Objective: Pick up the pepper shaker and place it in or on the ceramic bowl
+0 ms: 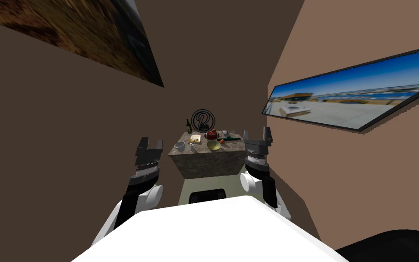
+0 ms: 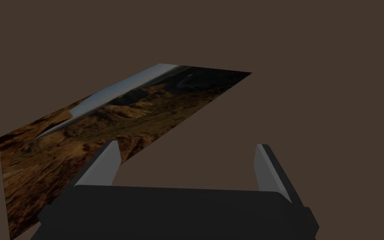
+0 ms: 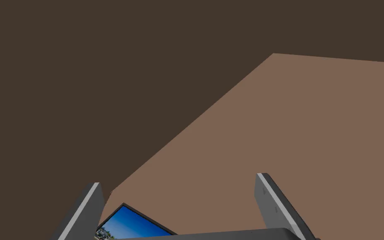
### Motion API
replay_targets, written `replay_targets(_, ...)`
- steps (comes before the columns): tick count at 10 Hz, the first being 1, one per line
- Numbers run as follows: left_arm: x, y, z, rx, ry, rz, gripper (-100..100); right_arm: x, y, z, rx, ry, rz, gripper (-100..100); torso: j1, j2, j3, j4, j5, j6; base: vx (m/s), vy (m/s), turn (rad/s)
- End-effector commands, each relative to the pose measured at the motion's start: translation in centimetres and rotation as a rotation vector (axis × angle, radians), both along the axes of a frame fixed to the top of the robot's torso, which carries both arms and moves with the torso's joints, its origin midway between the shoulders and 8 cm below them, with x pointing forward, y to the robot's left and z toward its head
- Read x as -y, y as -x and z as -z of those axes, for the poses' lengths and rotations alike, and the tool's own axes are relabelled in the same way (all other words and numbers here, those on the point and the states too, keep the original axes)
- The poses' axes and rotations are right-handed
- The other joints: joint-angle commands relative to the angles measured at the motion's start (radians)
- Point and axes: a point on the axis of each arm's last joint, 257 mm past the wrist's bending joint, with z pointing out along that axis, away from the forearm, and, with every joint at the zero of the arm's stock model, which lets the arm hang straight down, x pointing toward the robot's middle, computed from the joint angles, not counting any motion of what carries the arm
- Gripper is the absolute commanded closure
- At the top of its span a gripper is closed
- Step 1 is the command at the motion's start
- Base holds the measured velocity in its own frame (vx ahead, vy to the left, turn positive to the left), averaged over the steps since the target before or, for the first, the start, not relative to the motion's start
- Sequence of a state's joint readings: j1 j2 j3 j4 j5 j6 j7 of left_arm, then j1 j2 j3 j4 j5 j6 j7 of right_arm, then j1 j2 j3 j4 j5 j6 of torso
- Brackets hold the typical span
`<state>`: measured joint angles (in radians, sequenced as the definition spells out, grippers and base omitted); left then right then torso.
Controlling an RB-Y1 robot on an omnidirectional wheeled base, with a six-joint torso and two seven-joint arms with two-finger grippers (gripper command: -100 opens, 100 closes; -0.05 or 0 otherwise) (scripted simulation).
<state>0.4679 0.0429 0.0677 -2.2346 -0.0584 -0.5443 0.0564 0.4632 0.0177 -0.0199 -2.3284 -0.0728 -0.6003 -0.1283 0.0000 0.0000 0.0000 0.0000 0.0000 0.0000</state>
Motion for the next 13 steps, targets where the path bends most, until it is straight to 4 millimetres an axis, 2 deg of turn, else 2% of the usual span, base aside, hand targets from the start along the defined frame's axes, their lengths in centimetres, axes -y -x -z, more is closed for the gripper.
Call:
replay_targets(1,0.3,-0.5,0.8,-0.027,-0.051,-0.003,-100,0.0,0.0,0.0,0.0,0.0,0.0,0,0.0,0.0,0.0,0.0,0.0,0.0,-0.023,-0.02,0.059)
replay_targets(5,0.6,-1.9,3.5,-0.099,-0.158,-0.03,-100,0.0,0.0,0.0,0.0,0.0,0.0,0,-0.001,0.002,0.001,0.0,0.0,0.0,-0.032,-0.027,0.045)
replay_targets(6,0.7,-2.7,5.2,-0.139,-0.217,-0.046,-100,0.0,0.0,0.0,0.0,0.0,0.0,0,-0.001,0.002,0.001,0.0,0.0,0.0,-0.032,-0.008,0.049)
replay_targets(13,0.9,-5.9,12.8,-0.303,-0.483,-0.104,-100,0.0,0.0,0.0,0.0,0.0,0.0,0,-0.002,0.001,0.0,0.0,0.0,0.0,-0.018,-0.021,-0.009)
